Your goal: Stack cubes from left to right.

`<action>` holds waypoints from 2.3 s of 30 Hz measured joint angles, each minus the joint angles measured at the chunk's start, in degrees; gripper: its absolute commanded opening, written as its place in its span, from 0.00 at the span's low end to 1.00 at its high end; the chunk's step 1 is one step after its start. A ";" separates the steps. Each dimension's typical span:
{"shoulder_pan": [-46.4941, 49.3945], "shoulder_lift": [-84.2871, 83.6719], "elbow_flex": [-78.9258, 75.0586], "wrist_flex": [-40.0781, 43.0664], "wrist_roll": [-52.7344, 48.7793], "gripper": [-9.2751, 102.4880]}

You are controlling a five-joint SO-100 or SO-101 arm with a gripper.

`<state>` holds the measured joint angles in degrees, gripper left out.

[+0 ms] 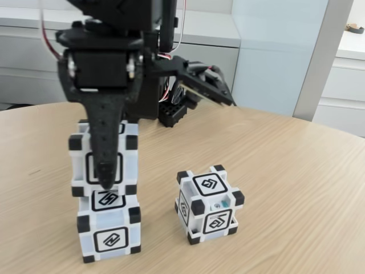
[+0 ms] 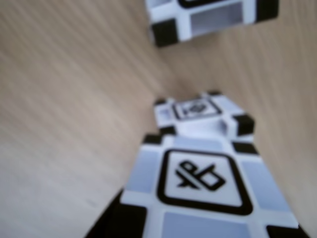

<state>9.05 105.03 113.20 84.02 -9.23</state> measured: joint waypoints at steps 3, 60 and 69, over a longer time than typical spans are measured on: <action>0.09 0.00 0.00 0.00 0.00 0.08; -26.46 -12.74 -0.18 -0.35 10.11 0.37; -26.37 -16.88 -0.18 -0.79 11.95 0.13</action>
<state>-17.31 88.15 113.03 83.23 2.72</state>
